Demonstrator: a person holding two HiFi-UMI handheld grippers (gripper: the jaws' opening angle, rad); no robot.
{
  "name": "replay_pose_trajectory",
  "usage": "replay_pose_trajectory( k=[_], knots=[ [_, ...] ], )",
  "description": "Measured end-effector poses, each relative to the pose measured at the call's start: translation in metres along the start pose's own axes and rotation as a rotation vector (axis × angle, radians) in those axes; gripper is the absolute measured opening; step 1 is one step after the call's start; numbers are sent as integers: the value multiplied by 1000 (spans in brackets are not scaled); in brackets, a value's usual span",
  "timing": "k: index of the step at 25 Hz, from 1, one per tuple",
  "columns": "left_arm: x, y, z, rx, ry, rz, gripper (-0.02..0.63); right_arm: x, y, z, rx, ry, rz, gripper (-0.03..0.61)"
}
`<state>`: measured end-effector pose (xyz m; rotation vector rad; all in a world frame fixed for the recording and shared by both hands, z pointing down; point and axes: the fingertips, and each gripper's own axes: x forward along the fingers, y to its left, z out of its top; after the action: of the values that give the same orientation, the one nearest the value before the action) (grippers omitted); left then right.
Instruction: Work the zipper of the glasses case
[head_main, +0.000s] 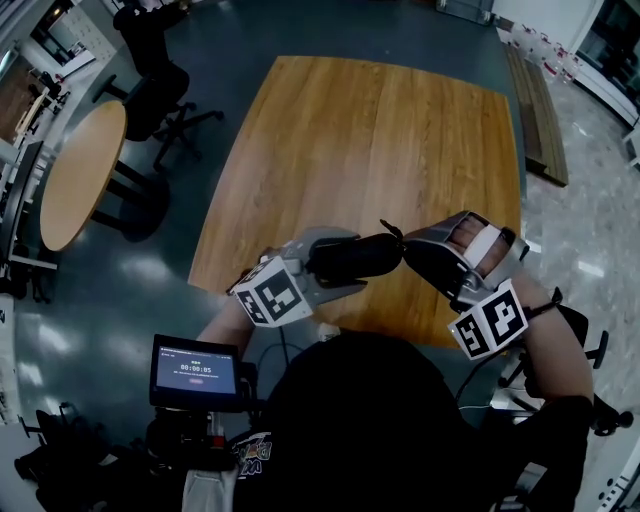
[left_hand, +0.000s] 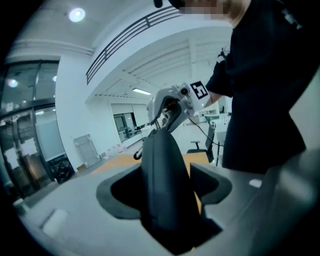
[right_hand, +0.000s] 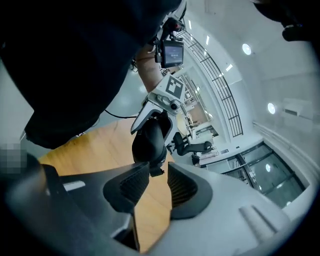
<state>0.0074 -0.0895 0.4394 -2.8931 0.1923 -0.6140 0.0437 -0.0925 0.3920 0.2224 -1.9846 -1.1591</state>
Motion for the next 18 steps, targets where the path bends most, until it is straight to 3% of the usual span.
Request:
replay_pose_trajectory(
  k=[5, 11, 18],
  knots=[
    [-8, -16, 14, -141, -111, -70, 304, -10, 11, 13, -81, -1, 46, 125],
    [-12, -23, 19, -117, -103, -126, 302, -13, 12, 13, -99, -17, 134, 132],
    [-14, -26, 19, -184, -133, -179, 302, -10, 13, 16, -176, -14, 178, 105]
  ],
)
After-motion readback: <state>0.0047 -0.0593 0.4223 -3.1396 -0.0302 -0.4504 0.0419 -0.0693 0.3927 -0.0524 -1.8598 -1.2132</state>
